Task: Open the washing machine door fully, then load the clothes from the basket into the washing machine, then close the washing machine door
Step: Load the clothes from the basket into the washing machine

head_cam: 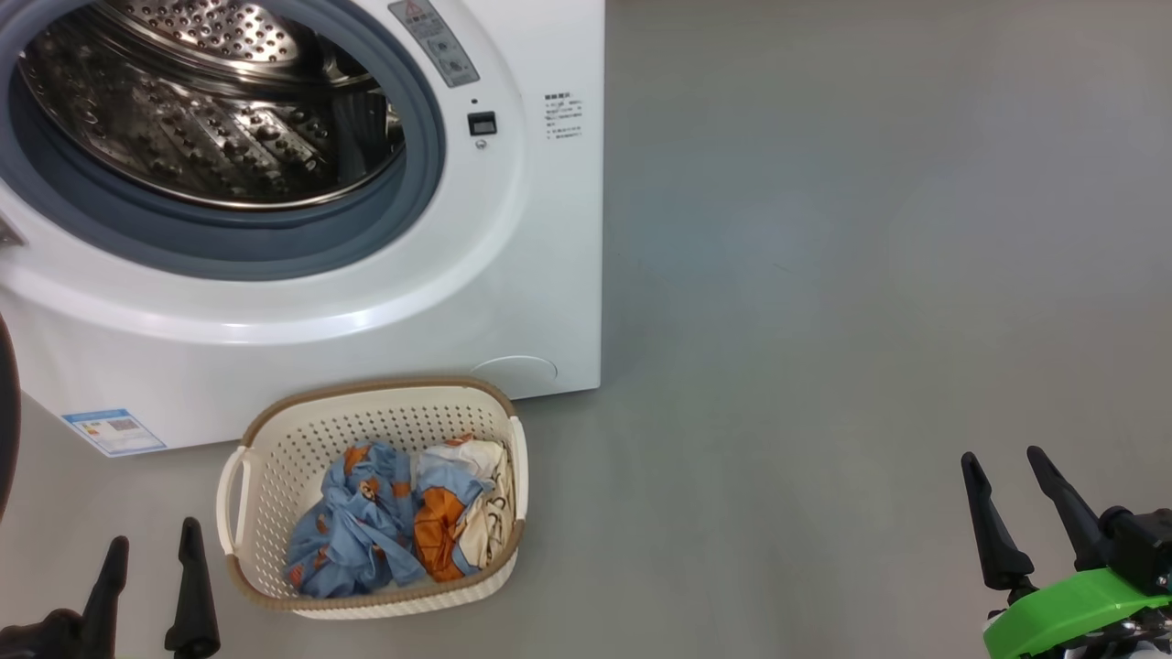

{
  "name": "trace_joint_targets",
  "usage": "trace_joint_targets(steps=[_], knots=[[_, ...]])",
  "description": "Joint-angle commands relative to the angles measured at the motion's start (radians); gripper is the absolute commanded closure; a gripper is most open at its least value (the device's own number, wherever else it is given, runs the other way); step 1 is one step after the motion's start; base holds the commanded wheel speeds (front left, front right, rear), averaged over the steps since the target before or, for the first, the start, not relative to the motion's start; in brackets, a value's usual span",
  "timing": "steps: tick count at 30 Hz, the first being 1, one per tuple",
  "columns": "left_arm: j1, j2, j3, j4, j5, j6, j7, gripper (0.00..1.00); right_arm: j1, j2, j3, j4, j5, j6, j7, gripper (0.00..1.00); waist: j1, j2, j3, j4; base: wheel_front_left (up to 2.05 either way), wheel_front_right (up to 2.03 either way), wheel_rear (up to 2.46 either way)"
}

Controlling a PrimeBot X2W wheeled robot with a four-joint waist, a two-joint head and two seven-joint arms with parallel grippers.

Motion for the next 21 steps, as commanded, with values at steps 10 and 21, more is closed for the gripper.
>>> trace_joint_targets(steps=[10, 21], knots=[[-0.031, 0.034, 0.021, -0.025, 0.001, -0.002, -0.006, 0.0, -0.009, -0.011, 0.025, -0.026, -0.003, 0.009, -0.012, 0.0, 0.0, 0.0, 0.013, 0.004, 1.14, -1.66, 0.52], [-0.048, 0.021, 0.038, 0.005, 0.024, -0.002, -0.006, 0.0, -0.02, -0.007, 0.029, -0.027, -0.002, 0.009, -0.012, 0.0, 0.0, 0.0, 0.023, 0.005, 0.69, -0.74, 0.05]])
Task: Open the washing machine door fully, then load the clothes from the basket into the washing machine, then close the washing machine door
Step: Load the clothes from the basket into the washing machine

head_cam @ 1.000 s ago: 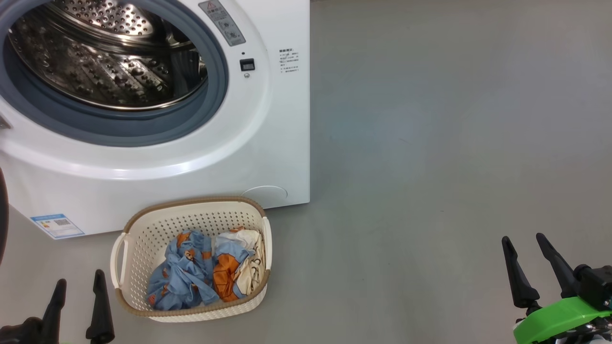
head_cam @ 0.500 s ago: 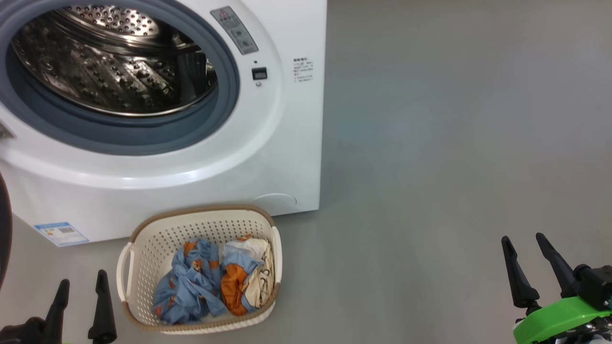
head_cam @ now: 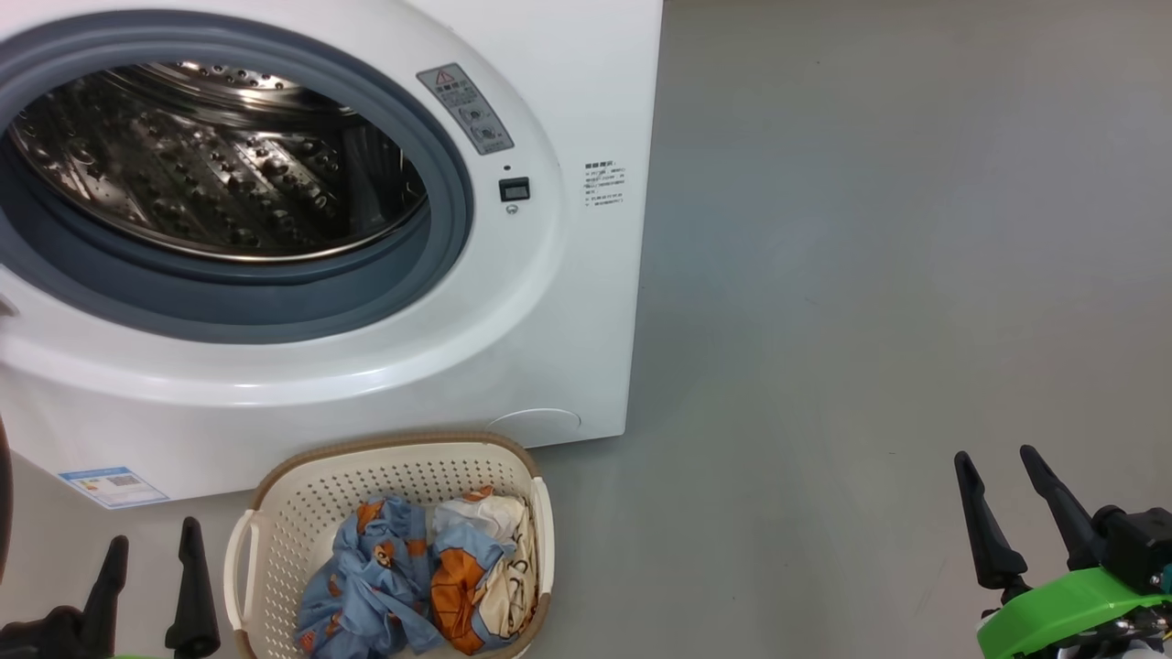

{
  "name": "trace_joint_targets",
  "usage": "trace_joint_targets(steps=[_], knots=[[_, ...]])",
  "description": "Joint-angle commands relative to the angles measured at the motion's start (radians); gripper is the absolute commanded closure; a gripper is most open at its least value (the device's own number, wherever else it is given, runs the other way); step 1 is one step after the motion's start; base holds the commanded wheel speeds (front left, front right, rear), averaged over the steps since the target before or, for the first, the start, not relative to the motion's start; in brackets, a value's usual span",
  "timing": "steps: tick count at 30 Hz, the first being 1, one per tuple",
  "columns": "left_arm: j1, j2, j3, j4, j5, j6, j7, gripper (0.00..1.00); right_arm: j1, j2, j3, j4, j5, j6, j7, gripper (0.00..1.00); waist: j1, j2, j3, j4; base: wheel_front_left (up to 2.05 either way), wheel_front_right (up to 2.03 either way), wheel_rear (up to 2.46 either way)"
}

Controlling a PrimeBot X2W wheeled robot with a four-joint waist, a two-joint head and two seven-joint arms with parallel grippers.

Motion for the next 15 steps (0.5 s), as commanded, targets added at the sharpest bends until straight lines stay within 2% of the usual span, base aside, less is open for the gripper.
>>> trace_joint_targets(steps=[1, 10, 15], knots=[[-0.039, 0.018, 0.037, -0.014, 0.014, -0.002, -0.006, 0.0, -0.018, -0.014, 0.024, -0.028, -0.002, 0.009, -0.012, 0.0, 0.0, 0.0, 0.003, 0.001, 0.0, 0.0, 0.0], [-0.052, 0.004, 0.014, 0.014, 0.026, -0.002, -0.006, 0.0, -0.033, -0.006, 0.025, -0.036, -0.001, 0.009, -0.012, 0.0, 0.0, 0.0, 0.032, 0.003, 0.0, 0.0, 0.0], [-0.077, -0.012, -0.005, 0.081, 0.033, -0.002, -0.006, 0.0, -0.057, 0.012, 0.036, -0.045, -0.004, 0.009, -0.012, 0.0, 0.0, 0.0, 0.079, -0.001, 0.0, 0.0, 0.0]])
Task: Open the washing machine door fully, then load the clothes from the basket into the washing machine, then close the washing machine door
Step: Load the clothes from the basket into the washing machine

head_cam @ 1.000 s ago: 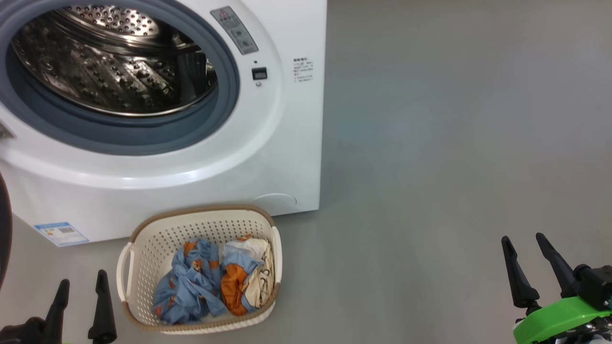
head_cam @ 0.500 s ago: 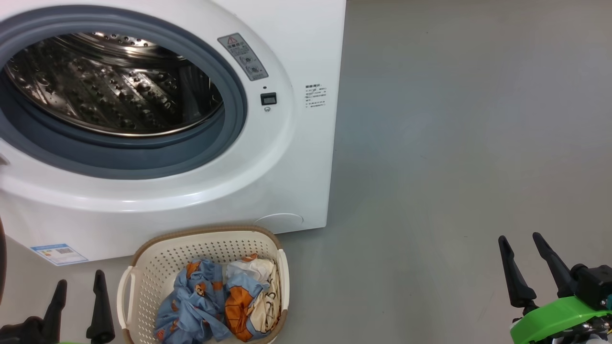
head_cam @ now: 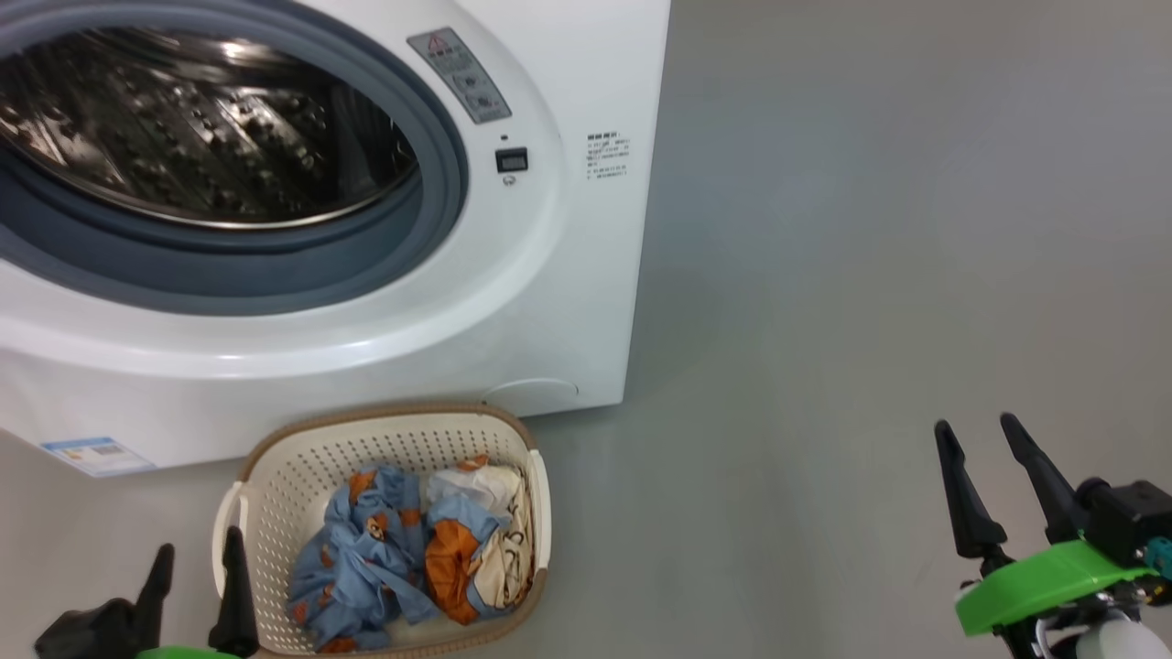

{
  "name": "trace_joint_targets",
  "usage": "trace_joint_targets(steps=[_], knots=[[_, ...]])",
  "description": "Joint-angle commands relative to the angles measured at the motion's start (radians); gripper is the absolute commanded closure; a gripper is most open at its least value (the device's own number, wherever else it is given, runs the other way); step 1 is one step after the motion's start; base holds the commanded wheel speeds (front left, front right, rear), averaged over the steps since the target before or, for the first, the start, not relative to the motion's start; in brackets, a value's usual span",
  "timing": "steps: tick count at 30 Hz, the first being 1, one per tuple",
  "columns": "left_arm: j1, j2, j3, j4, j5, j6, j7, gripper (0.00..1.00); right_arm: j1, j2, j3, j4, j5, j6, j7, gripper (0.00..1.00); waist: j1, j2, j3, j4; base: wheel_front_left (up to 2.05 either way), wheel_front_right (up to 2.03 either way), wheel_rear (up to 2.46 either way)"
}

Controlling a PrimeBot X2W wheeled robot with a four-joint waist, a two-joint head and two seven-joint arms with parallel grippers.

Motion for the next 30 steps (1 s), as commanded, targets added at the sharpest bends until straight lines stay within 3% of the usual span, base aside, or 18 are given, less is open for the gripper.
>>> trace_joint_targets(steps=[1, 12, 30], knots=[[-0.041, 0.014, 0.029, -0.001, 0.002, -0.002, -0.006, 0.0, -0.027, -0.007, 0.027, -0.027, -0.004, 0.009, -0.012, 0.0, 0.0, 0.0, 0.031, -0.005, 0.0, 0.0, 0.0], [-0.2, 0.015, -0.026, 0.244, 0.006, -0.002, -0.006, 0.0, -0.116, 0.012, 0.045, -0.048, -0.007, 0.009, -0.012, 0.0, 0.0, 0.0, 0.182, -0.015, 0.0, 0.0, 0.0], [-0.588, 0.113, -0.266, 0.718, -0.035, -0.002, 0.008, 0.0, -0.254, 0.065, 0.112, -0.069, -0.007, 0.009, -0.012, 0.0, 0.0, 0.0, 0.45, -0.083, 0.0, 0.0, 0.0]])
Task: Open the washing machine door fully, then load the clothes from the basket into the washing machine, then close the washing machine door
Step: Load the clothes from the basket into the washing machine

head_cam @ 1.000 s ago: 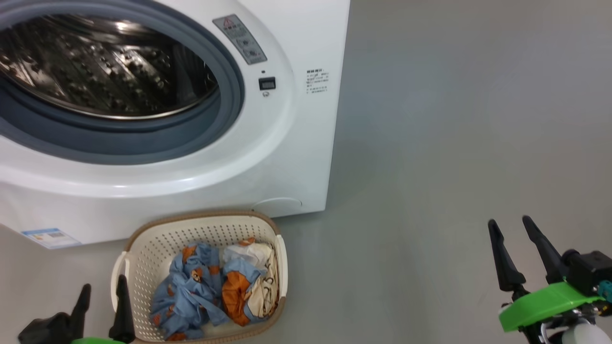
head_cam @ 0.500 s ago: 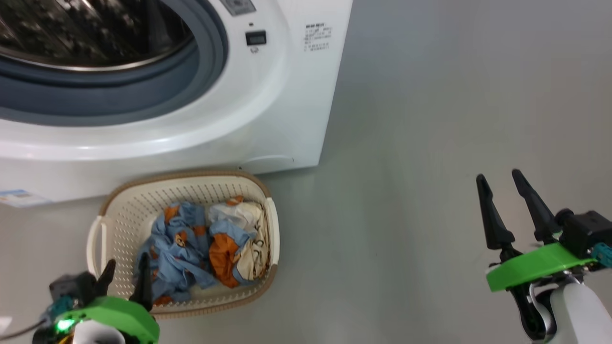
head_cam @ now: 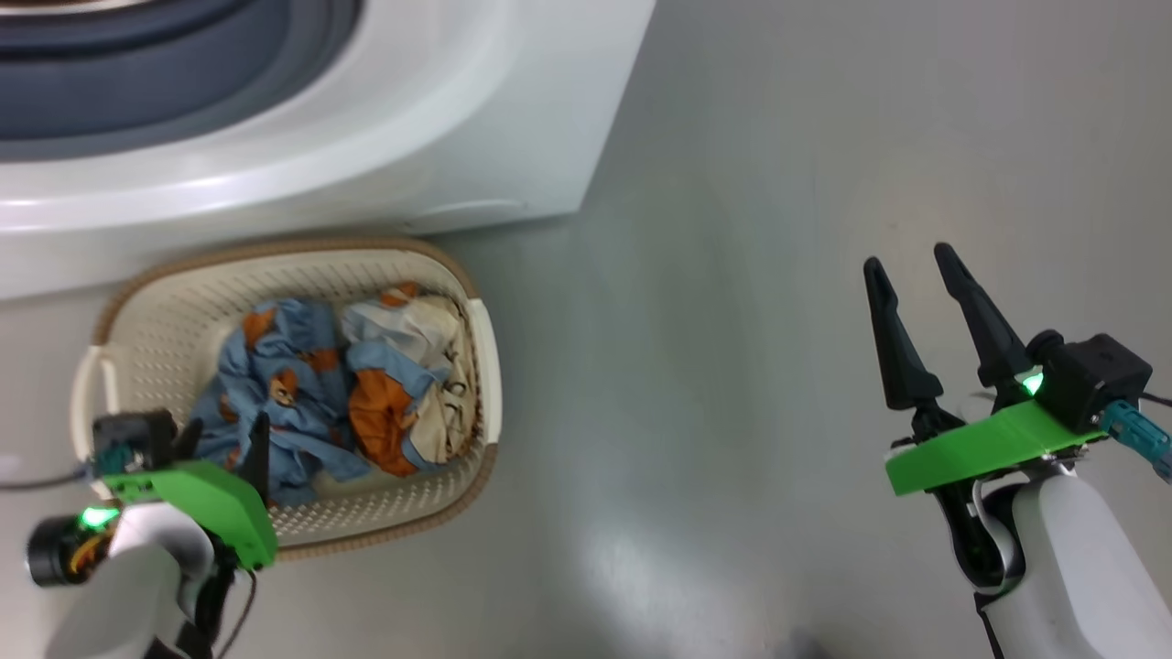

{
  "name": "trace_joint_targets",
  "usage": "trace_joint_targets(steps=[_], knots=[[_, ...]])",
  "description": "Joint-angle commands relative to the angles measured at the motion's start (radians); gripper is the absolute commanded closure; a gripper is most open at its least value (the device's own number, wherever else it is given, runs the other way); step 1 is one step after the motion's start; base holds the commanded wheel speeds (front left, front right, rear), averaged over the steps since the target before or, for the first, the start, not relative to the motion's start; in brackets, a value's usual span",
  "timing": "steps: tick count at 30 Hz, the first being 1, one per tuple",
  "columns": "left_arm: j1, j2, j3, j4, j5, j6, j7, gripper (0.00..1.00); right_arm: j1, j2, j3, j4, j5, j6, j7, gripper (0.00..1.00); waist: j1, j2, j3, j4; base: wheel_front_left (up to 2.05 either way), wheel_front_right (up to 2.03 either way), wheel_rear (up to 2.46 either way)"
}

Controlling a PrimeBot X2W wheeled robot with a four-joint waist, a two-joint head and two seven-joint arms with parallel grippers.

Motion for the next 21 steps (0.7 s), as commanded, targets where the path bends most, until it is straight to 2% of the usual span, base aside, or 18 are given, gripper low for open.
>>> trace_joint_targets(steps=[1, 7, 14, 21], knots=[[-0.026, 0.047, 0.007, 0.017, -0.012, -0.001, 0.007, 0.0, -0.005, 0.007, 0.026, -0.026, -0.005, 0.009, -0.011, 0.0, 0.0, -0.0001, 0.077, -0.042, 0.0, 0.0, 0.0], [-0.112, 0.085, -0.045, 0.091, -0.044, -0.001, 0.059, 0.0, -0.036, 0.022, 0.045, -0.031, -0.003, 0.009, -0.011, 0.0, 0.0, -0.0001, 0.141, -0.072, 0.0, 0.0, 0.0], [-0.208, 0.161, -0.086, 0.153, -0.096, -0.001, 0.146, 0.0, -0.102, 0.036, 0.092, -0.033, 0.001, 0.009, -0.011, 0.0, 0.0, -0.0001, 0.223, -0.129, 0.0, 0.0, 0.0], [-0.239, 0.184, -0.118, 0.161, -0.153, -0.001, 0.21, 0.0, -0.119, 0.046, 0.1, -0.038, 0.001, 0.009, -0.011, 0.0, 0.0, -0.0001, 0.259, -0.156, 0.0, 0.0, 0.0]])
